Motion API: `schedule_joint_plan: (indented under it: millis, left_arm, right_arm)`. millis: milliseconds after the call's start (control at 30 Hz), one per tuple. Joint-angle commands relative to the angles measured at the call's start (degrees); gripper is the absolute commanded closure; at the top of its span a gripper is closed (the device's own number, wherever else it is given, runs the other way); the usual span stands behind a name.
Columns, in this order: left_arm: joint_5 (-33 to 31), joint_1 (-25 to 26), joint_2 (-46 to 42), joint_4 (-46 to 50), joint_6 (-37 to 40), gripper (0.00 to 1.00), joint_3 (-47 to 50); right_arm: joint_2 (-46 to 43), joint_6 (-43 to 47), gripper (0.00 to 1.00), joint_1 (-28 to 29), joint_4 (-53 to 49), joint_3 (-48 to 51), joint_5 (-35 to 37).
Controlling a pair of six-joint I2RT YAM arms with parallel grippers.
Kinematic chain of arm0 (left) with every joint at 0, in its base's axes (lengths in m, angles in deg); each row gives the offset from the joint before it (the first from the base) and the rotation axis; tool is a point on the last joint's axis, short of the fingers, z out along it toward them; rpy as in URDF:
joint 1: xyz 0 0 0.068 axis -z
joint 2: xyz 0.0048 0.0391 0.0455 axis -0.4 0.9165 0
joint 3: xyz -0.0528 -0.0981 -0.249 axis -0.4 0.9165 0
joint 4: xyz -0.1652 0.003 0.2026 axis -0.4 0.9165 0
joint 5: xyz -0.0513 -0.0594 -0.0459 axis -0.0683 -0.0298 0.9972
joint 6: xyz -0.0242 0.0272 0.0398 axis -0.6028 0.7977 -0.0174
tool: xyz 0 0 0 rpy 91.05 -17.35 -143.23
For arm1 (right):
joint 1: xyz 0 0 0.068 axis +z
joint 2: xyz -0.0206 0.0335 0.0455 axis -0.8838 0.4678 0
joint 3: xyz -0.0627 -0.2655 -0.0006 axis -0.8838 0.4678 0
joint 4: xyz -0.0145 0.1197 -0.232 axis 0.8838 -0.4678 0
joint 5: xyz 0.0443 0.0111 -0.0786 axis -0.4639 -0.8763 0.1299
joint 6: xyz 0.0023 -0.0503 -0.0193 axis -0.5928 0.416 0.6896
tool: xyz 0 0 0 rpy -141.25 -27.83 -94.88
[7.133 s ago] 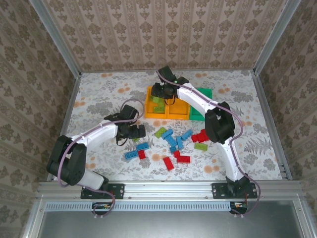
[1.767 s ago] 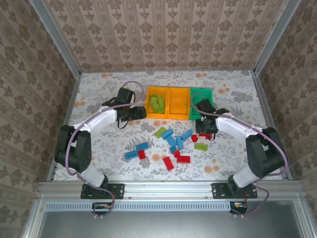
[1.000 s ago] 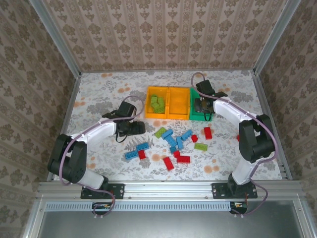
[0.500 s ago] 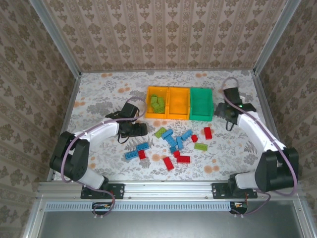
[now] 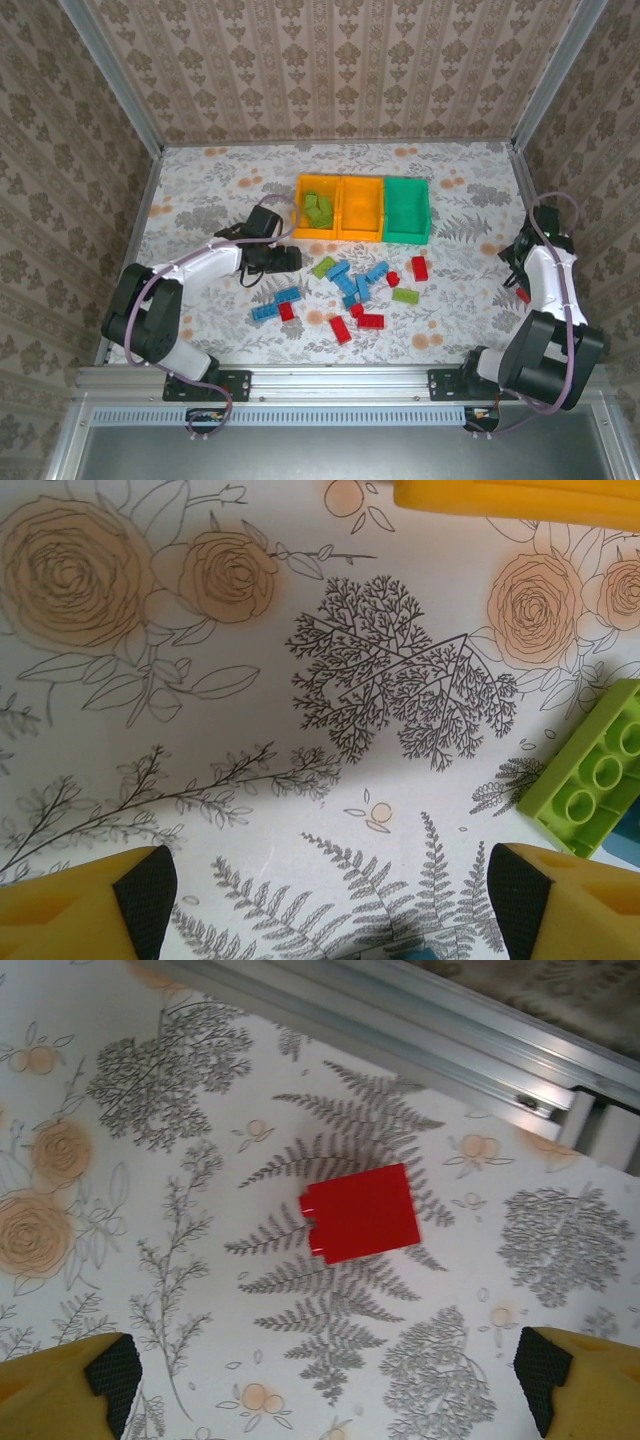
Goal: Sort the legos into containers by color
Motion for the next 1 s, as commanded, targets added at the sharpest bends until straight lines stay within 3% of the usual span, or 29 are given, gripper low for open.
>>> schedule_joint_plan:
  millis: [0,200,400,600,767,967]
  left_arm:
    - [1.76,0.24,1.38,-1.38,2.20,0.15,-1.22]
    - [3.08,-0.02,2.39,-2.13,3.14,0.15,-1.74]
    - [3.17,-0.09,2.26,-3.01,2.61,0.15,-1.21]
    - [2.83,-0.19,1.57,-3.02,2.18,0.14,-0.41]
    - [2.54,-0.29,1.49,-2.83,2.01,0.15,-0.42]
    - [2.31,-0.29,1.62,-2.71,1.46,0.14,-0.56]
  right_arm:
    - [-2.03,-0.58,0.00,-2.56,-4.04,0.60,2.12]
    - [2.13,4.22,0.01,-9.83,-1.30,1.78,-5.49]
    - [7.99,8.77,0.08,-10.89,2.00,2.08,-9.21]
    - [14.90,12.82,0.11,-10.89,5.28,0.96,-9.67]
    - [20.00,17.16,0.20,-10.86,7.78,-0.64,-7.97]
    - [21.90,19.90,0.23,-10.88,11.09,-1.55,-7.39]
